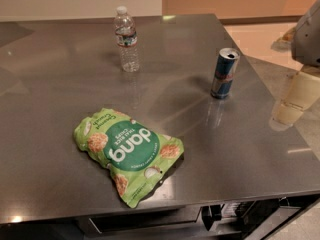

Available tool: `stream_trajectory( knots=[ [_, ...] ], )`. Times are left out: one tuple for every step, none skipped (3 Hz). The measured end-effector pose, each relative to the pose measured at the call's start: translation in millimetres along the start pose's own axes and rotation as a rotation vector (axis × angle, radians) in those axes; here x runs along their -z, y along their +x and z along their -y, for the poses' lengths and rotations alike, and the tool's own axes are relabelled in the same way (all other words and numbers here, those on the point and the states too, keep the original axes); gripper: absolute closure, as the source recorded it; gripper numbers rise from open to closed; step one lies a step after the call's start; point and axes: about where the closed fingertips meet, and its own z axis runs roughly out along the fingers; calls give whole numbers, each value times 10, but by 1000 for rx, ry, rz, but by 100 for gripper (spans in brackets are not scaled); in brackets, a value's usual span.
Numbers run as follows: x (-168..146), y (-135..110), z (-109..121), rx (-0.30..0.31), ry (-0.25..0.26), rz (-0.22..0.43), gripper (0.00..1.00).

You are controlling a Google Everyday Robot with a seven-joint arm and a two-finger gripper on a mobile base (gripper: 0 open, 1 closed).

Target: Move redbull can near green rice chip bag

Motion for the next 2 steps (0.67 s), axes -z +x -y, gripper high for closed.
stream_trajectory(
  knots=[
    [-112, -15, 236, -52, -6, 55, 0],
    [-244, -35, 536, -101, -5, 117, 0]
  ],
)
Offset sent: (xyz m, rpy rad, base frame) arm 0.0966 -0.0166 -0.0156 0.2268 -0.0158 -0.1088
